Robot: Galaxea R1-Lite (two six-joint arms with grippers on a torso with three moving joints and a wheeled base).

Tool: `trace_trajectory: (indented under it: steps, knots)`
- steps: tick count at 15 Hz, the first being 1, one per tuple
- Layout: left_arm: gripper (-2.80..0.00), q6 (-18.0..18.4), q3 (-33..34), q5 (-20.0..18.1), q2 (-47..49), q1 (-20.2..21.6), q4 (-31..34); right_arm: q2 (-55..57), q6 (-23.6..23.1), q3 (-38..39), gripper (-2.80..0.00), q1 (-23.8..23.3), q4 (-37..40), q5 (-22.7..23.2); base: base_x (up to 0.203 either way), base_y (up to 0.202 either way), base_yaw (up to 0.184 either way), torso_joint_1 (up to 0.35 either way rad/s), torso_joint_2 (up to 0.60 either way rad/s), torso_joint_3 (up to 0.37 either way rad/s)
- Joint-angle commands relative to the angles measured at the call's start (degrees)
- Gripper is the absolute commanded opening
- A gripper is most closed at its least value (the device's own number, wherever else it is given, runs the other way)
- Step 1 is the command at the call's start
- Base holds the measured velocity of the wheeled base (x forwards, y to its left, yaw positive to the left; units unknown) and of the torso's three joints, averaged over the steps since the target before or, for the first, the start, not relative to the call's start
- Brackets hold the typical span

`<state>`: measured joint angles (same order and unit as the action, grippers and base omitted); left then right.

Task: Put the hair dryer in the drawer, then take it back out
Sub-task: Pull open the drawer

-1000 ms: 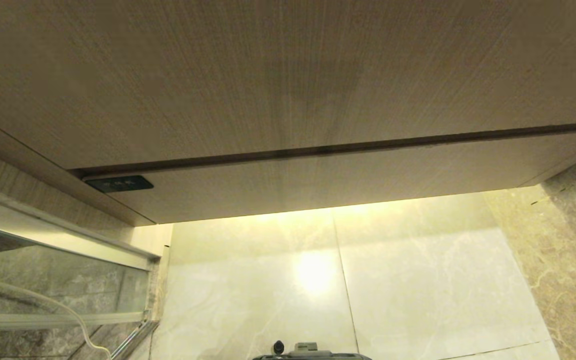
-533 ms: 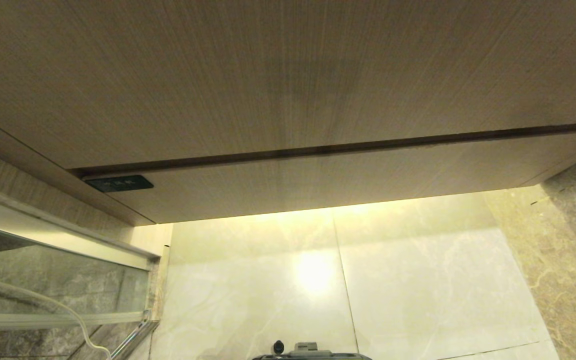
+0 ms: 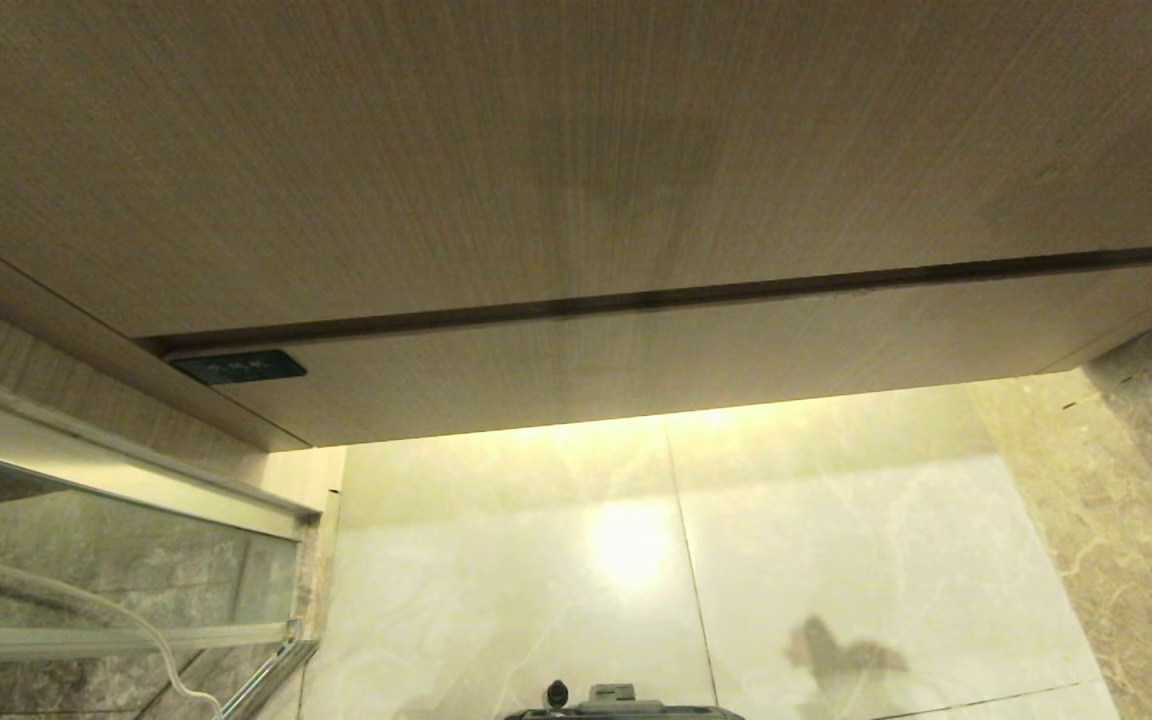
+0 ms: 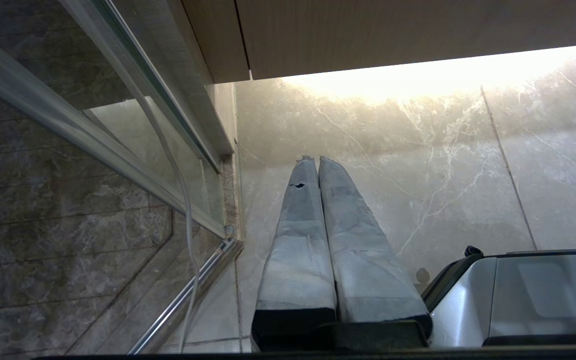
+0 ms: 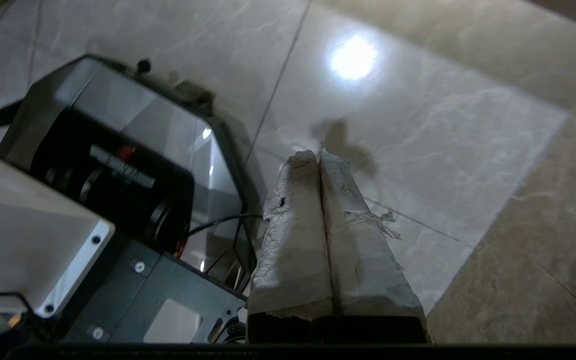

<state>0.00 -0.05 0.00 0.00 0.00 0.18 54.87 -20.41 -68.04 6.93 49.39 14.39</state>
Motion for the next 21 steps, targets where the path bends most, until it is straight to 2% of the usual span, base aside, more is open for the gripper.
trace_trajectory:
  steps: [1, 2, 3, 5, 7, 8, 10, 12, 14, 16, 18, 21]
  knots:
    - [-2.80, 0.00, 0.05, 0.00, -0.09, 0.00, -0.01, 9.88, -1.28, -1.24, -2.80, 2.13, 0.62, 1.02, 0.000, 0.000, 0.000, 0.000, 0.00, 0.000]
    - [-2.80, 0.00, 0.03, 0.00, 0.00, 0.00, -0.01, 11.71, -1.89, -1.44, 0.00, 2.50, 0.82, 1.44, 0.000, 0.000, 0.000, 0.000, 0.00, 0.000]
    - [-2.80, 0.00, -0.04, 0.00, -0.09, 0.00, 0.07, 13.06, -3.37, -1.45, 0.00, 2.88, 0.72, 1.61, 0.000, 0.000, 0.000, 0.000, 0.00, 0.000]
    - [-2.80, 0.00, 0.05, 0.00, -0.08, 0.00, 0.06, 14.08, -9.84, -0.57, 0.00, 3.40, -0.16, 1.52, 0.000, 0.000, 0.000, 0.000, 0.00, 0.000]
    - [-2.80, 0.00, 0.05, 0.00, -0.01, 0.00, 0.00, 13.86, -16.80, 4.14, 0.00, 3.48, -3.57, 1.46, 0.000, 0.000, 0.000, 0.000, 0.00, 0.000]
    - [-2.80, 0.00, -0.04, 0.00, -0.07, 0.00, -0.01, 13.67, -19.97, 6.85, 0.00, 3.80, -8.40, 1.42, 0.000, 0.000, 0.000, 0.000, 0.00, 0.000]
    - [-2.80, 0.00, -0.04, 0.00, 0.00, 0.00, -0.01, 13.11, -27.31, 13.73, 0.00, 4.61, -22.94, 1.44, 0.000, 0.000, 0.000, 0.000, 0.00, 0.000]
    - [-2.80, 0.00, -0.03, 0.00, 0.00, 0.00, -0.01, 12.53, -34.35, 20.54, 0.00, 4.88, -40.74, 1.58, 0.000, 0.000, 0.000, 0.000, 0.00, 0.000]
    - [-2.80, 0.00, -0.04, 0.00, 0.00, 0.00, 0.08, 12.30, -41.70, 24.72, 0.00, 5.03, -55.12, 1.92, 0.000, 0.000, 0.000, 0.000, 0.00, 0.000]
    - [-2.80, 0.00, 0.05, 0.00, 0.00, 0.00, 0.08, 12.84, -48.67, 27.19, 0.00, 5.03, -63.67, 5.30, 0.000, 0.000, 0.000, 0.000, 0.00, 0.000]
    - [-2.80, 0.00, 0.05, 0.00, -0.09, 0.00, -0.01, 15.09, -50.19, 29.60, 0.00, 4.94, -68.69, 8.81, 0.000, 0.000, 0.000, 0.000, 0.00, 0.000]
    - [-2.80, 0.00, -0.04, 0.00, -0.09, 0.00, -0.01, 17.72, -50.50, 29.72, 0.00, 5.03, -70.03, 8.90, 0.000, 0.000, 0.000, 0.000, 0.00, 0.000]
